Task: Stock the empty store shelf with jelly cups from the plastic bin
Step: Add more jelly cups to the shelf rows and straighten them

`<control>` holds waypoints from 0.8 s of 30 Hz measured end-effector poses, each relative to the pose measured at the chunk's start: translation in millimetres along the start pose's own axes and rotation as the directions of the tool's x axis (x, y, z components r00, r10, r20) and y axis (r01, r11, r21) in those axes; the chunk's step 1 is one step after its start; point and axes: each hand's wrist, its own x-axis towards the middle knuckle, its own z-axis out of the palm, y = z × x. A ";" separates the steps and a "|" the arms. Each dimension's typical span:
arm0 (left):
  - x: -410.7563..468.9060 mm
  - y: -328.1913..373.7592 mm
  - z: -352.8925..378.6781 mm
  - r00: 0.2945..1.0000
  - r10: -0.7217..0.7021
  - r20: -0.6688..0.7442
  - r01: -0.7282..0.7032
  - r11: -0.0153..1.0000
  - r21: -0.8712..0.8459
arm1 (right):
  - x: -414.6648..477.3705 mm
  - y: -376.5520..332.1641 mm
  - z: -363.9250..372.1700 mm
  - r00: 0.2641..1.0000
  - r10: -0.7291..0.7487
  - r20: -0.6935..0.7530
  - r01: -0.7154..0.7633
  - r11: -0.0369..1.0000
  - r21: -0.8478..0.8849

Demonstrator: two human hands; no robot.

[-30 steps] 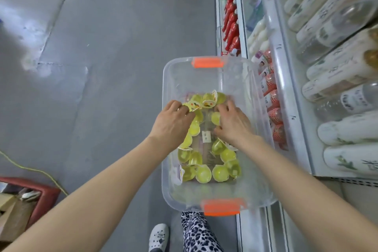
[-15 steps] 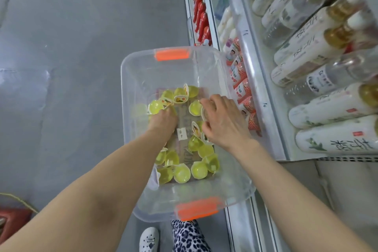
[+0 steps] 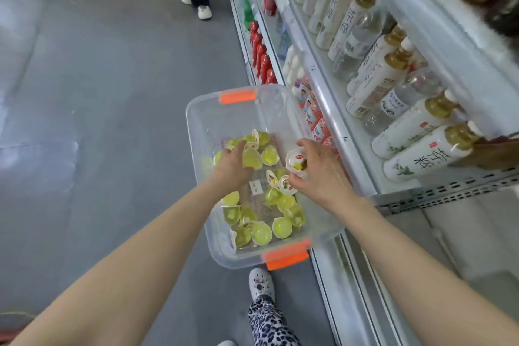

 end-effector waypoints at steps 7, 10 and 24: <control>-83.0 8.8 -5.9 0.978 0.179 -0.109 -0.198 0.959 -0.201 | -84.4 -22.6 -30.6 0.984 0.113 -0.136 -0.104 0.992 0.070; -118.7 17.2 -4.7 0.957 0.268 -0.110 -0.287 0.928 -0.238 | -125.7 -30.6 -45.6 0.970 0.144 -0.194 -0.136 0.989 0.051; -270.7 121.0 38.9 0.733 0.679 0.038 -0.659 0.724 -0.205 | -361.8 -32.7 -142.9 0.775 0.364 -0.516 -0.437 0.899 -0.022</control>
